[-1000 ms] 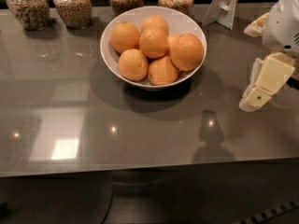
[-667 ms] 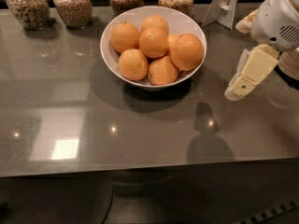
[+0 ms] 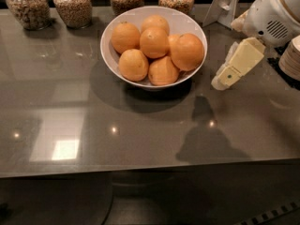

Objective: Pick orange from white bowl

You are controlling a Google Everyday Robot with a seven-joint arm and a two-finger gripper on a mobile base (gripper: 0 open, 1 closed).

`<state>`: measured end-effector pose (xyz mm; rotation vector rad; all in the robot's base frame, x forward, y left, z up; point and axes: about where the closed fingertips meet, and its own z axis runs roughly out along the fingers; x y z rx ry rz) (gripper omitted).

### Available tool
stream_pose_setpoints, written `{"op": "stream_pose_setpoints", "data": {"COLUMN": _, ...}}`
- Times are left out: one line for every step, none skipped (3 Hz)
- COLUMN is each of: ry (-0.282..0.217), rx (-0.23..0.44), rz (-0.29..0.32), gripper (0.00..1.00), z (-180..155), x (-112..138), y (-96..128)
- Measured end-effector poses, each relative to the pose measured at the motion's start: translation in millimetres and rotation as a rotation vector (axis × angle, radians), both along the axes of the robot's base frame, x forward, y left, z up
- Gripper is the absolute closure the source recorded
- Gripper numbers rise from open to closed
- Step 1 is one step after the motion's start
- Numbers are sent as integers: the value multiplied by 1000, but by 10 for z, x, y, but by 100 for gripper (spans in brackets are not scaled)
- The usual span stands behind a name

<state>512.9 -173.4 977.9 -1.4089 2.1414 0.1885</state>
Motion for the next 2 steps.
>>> {"op": "stream_pose_setpoints", "data": {"ry": -53, "rx": 60, "rz": 23, "gripper": 0, "z": -29, "x": 112, "y": 51}}
{"op": "stream_pose_setpoints", "data": {"ry": -110, "rx": 168, "rz": 59, "gripper": 0, "z": -39, "x": 332, "y": 215}}
